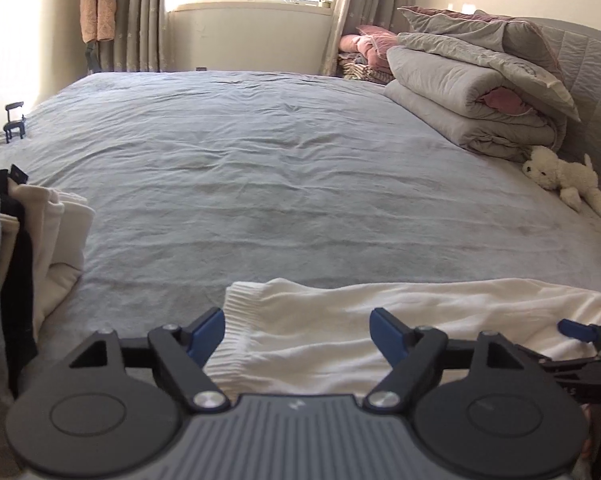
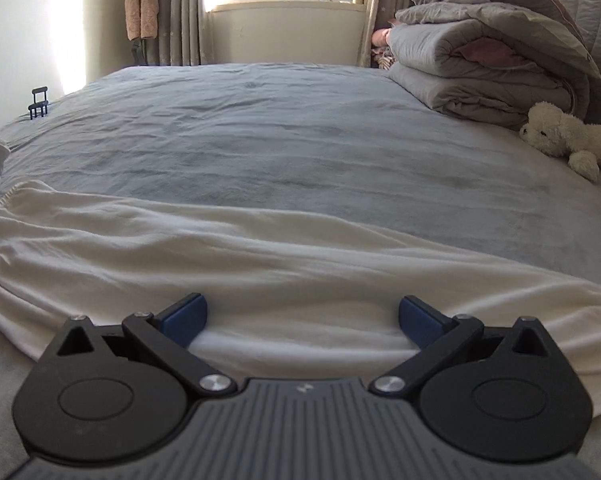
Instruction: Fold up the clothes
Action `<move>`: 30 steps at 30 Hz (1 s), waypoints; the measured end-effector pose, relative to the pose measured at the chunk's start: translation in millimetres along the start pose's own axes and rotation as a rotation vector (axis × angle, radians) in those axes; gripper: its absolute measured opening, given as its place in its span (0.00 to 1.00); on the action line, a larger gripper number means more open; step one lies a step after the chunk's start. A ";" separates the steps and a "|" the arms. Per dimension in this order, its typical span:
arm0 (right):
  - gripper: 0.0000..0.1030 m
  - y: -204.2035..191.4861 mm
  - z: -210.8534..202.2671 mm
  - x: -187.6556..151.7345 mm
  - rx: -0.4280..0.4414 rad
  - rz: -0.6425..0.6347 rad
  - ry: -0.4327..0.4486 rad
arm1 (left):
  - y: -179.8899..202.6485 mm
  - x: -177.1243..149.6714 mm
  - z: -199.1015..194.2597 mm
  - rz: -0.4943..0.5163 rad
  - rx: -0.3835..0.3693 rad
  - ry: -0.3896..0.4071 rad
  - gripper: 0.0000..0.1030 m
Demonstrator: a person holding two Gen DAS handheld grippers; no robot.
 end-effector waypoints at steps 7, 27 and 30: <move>1.00 9.4 10.0 -15.0 -0.007 0.068 -0.045 | 6.6 -9.1 7.4 -0.039 -0.095 -0.065 0.84; 1.00 7.6 11.4 -14.7 -0.004 0.067 -0.049 | -8.1 -4.6 -6.2 -0.072 -0.116 -0.047 0.85; 1.00 7.9 11.4 -14.7 -0.004 0.067 -0.049 | -11.3 -3.7 -6.2 -0.089 -0.122 -0.048 0.85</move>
Point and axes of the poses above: each gripper's, at about its wrist camera, not at the fingertips, and z roughly the way its jaws point, y to its right, x to its top, the point moved 10 cm from there along z, roughly the way its jaws point
